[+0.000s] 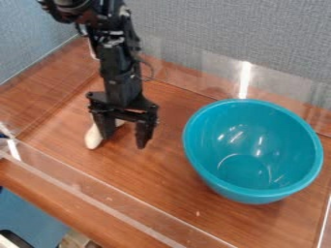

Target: Put the mushroom in the blue bowl

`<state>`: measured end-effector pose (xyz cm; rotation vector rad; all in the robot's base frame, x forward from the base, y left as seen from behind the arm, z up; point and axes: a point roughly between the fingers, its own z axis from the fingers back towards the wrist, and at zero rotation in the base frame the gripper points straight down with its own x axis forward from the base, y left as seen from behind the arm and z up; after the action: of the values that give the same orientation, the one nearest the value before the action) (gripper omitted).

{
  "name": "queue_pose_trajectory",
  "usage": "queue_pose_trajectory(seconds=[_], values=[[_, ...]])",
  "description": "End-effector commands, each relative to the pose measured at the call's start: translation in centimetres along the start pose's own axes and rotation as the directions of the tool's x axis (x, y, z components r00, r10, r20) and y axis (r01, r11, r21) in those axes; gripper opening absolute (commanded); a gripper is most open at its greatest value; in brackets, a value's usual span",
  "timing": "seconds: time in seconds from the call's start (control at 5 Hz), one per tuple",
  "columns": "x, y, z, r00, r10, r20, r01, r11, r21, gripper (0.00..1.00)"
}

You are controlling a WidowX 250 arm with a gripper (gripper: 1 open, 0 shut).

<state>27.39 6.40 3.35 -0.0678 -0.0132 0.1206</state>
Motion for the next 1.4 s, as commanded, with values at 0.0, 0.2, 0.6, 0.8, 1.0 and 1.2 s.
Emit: queue_pose_trajectory(seconds=[0.0,0.2,0.6,0.8,1.0,1.2], values=[[0.6,1.1,0.6,0.999,0.022,0.031,-0.022,1.000,0.013,1.00],[0.6,1.5,0.5,0.999,0.032,0.027,-0.032,0.999,0.019,1.00],[0.6,1.7,0.8,0.999,0.027,0.026,-0.027,0.999,0.023,0.00],[0.5,1.7,1.4,0.999,0.018,0.031,-0.019,1.000,0.024,0.00],[0.4,1.6,3.0,0.999,0.009,0.047,-0.010,1.000,0.026,0.00],[0.3,1.1,5.5,0.997,-0.009,0.074,0.006,0.999,0.031,0.00]])
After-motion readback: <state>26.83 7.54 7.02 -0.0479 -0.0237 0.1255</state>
